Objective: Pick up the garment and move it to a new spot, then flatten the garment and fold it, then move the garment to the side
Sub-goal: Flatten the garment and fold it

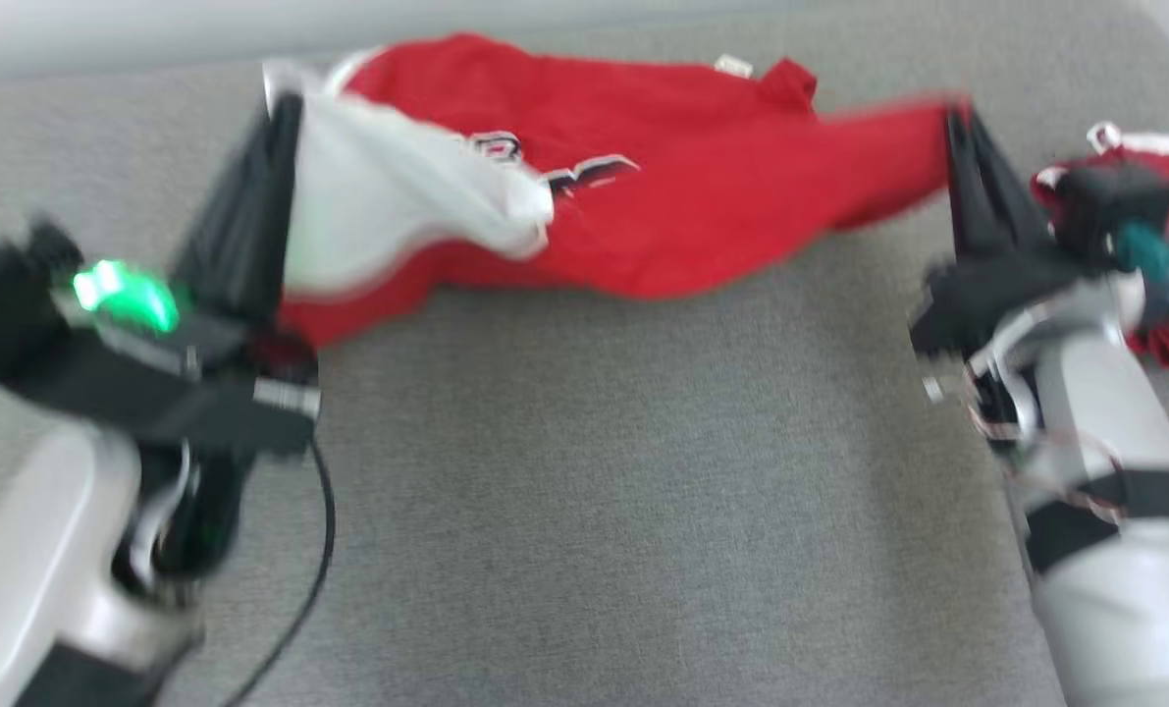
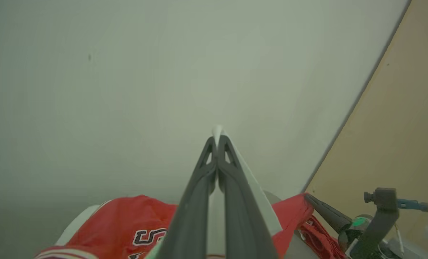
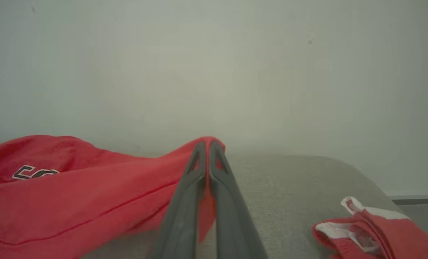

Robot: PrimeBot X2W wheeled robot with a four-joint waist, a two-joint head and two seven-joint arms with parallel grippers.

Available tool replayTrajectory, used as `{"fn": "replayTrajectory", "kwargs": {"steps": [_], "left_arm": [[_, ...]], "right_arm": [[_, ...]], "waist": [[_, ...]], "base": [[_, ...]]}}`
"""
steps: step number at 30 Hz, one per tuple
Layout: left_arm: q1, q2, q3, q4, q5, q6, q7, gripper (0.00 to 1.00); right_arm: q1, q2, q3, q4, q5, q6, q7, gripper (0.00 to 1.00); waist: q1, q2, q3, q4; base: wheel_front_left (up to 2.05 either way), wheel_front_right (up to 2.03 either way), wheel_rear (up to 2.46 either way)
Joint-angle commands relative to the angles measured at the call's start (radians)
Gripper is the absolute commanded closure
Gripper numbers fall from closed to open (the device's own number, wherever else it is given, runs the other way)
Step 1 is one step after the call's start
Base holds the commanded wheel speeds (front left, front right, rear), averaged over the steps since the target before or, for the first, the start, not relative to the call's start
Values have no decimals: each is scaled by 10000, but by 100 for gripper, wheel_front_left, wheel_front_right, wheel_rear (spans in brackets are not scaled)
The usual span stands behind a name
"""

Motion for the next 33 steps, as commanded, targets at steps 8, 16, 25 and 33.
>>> {"fn": "replayTrajectory", "kwargs": {"steps": [8, 16, 25, 33], "left_arm": [[3599, 723, -264, -1362, -3752, 15, 1176, 100], [5608, 999, -503, -2080, -5266, 168, 1811, 100], [7040, 1475, -865, -2630, -6149, 547, 2502, 100], [8031, 1856, -991, -2580, -6906, 849, 2948, 100]], "right_arm": [[3677, 302, -1539, -2732, 599, -26, 2170, 100], [5971, 1196, -2690, -4397, 658, -26, 3256, 100], [7259, 1736, -3409, -5034, 574, -26, 4174, 100], [7701, 1816, -3756, -5029, 222, -26, 4659, 100]], "waist": [[1, -1, -1197, 529], [1, -1, -1623, 784], [1, -1, -1672, 952], [1, -1, -1605, 1029]], "base": [[0, 0, 0], [0, 0, 0], [0, 0, 0], [0, 0, 0]]}}
